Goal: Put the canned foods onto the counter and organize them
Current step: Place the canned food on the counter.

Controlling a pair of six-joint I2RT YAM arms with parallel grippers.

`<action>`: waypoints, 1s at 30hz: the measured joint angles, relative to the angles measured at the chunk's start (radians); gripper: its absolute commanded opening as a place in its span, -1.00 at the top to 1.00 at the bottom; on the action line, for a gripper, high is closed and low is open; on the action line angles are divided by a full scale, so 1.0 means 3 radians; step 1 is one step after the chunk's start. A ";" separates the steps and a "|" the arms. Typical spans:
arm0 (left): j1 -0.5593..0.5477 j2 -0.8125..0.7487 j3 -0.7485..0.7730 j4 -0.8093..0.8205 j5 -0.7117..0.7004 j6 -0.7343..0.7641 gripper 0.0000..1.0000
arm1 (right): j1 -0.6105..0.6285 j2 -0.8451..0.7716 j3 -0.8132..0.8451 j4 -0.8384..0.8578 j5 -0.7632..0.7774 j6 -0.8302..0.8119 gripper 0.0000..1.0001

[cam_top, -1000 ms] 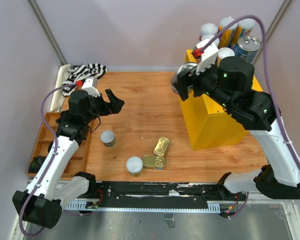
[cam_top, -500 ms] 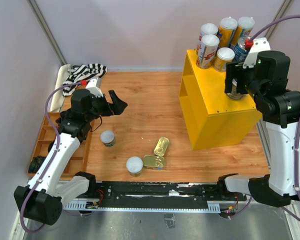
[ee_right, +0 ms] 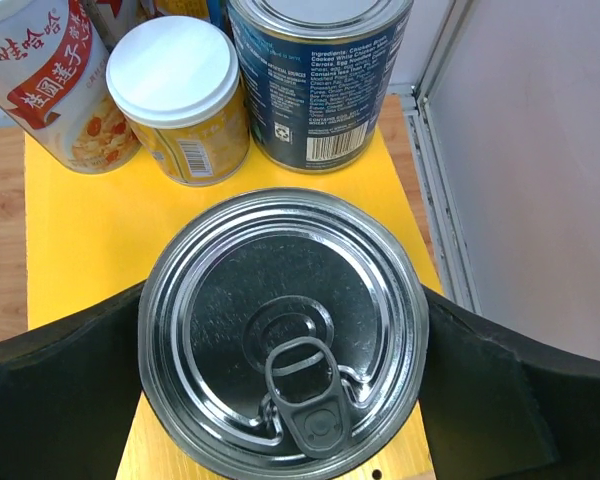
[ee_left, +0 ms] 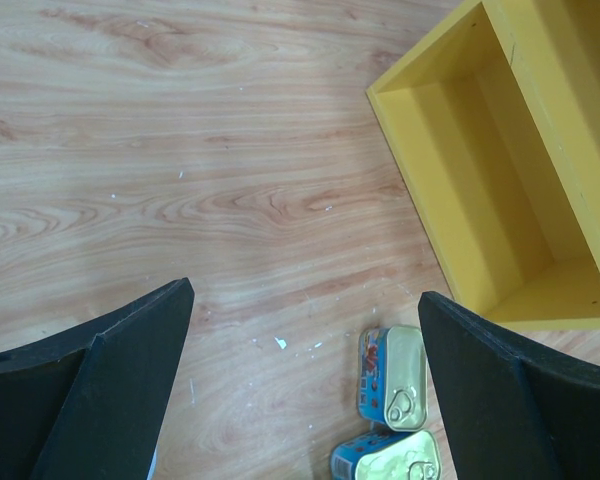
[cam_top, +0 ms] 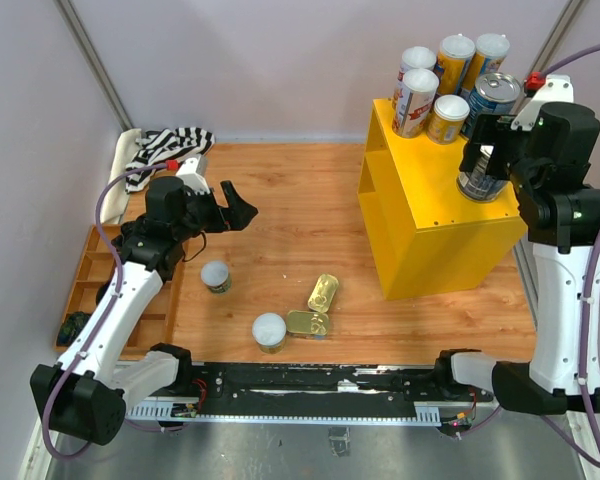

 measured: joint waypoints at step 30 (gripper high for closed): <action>0.0000 0.0196 0.0001 -0.0005 0.0043 0.0051 -0.99 | 0.0000 -0.0324 -0.1044 0.0843 0.0430 0.0272 -0.49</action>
